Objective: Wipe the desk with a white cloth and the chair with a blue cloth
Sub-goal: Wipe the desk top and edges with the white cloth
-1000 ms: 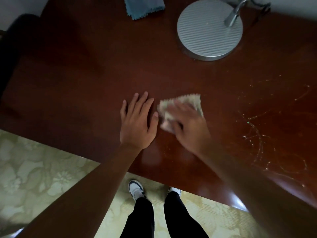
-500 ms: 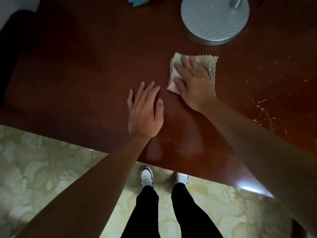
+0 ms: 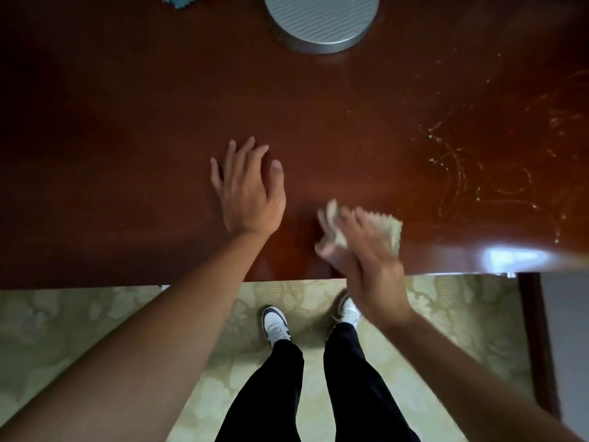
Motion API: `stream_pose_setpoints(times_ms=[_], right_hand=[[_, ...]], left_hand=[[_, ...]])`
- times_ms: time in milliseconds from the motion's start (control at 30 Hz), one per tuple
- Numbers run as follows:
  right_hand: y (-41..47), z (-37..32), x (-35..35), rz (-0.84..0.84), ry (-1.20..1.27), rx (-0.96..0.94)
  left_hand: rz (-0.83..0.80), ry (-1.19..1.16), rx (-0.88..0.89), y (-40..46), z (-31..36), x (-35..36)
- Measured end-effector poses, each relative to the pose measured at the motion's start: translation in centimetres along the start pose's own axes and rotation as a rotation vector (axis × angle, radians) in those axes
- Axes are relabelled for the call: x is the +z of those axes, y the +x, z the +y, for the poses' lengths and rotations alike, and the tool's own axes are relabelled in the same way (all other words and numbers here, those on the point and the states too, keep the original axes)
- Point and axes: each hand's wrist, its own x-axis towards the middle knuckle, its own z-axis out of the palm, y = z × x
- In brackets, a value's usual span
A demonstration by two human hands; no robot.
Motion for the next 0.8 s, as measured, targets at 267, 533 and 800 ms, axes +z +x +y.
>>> stream_pose_setpoints(times_ms=[267, 533, 800], right_hand=[[8.7, -2.0, 4.5, -0.059, -0.317, 0.052], [-4.1, -3.7, 6.8, 0.047, -0.268, 0.104], [6.2, 0.9, 3.3, 0.006, -0.333, 0.148]], left_hand=[[0.006, 0.005, 0.025, 0.0, -0.1, 0.0], [-0.065, 0.133, 0.069, -0.4, 0.5, -0.2], [-0.144, 0.184, 0.408, -0.4, 3.4, 0.2]])
